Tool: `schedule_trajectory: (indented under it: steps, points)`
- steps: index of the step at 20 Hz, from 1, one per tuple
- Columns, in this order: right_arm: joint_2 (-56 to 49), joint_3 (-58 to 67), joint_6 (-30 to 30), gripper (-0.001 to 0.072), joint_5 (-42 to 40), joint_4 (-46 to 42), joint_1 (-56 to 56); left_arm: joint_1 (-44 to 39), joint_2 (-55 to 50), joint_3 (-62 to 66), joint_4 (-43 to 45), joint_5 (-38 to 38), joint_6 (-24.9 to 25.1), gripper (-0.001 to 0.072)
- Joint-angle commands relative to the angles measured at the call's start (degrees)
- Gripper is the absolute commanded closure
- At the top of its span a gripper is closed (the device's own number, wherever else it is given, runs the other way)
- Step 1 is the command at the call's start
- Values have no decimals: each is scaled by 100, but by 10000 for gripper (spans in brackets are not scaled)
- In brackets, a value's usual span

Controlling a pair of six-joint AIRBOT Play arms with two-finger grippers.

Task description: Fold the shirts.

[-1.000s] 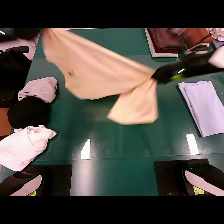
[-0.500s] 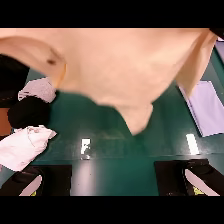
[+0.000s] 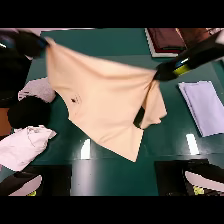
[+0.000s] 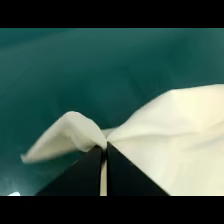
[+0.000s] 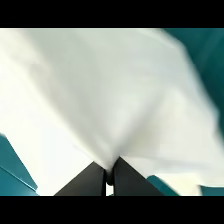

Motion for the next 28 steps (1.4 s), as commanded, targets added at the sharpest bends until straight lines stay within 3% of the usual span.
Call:
schedule_trajectory:
  steps: [1,2,5,10,11,12,13,16,18,22,23,27,28]
  points:
    - [-695,-780,-262,518,-640,22,446,-4,-796,-750,317,-122,9,684]
    - [-826,-793,-262,370,-789,22,457,-4,-964,-798,332,-144,7,684]
    - [-870,-793,-407,354,-868,2,295,-4,-1110,-791,343,-59,9,684]
    - [-273,-800,-673,353,-214,-7,-719,-4,-1108,-754,487,-66,9,684]
    - [-103,-859,-671,309,-216,-4,-1001,-4,-1108,-754,487,-61,9,684]
    - [107,-1043,-671,170,-280,-7,-1314,-4,-1108,-754,487,-61,9,684]
    - [280,-1279,-671,79,-363,-2,-1617,-4,-1108,-756,485,-61,7,684]
    - [496,-2234,-693,81,-737,94,-2406,-4,-1108,-756,439,37,2,684]
    - [361,-2800,-1045,85,-1097,581,-2634,-4,-1108,-756,424,90,-4,684]
    - [-286,-3222,-1180,87,-1875,1075,-2404,-4,-1108,-756,424,190,-9,684]
    - [-431,-3206,-1180,98,-2079,1097,-2273,-4,-1108,-756,424,199,-9,684]
    - [-387,-3182,-1222,693,-2981,1054,-1862,-4,-1108,-710,446,216,-9,684]
    - [-221,-3097,-1320,696,-3051,1049,-1840,-4,-1078,-595,481,177,-46,684]
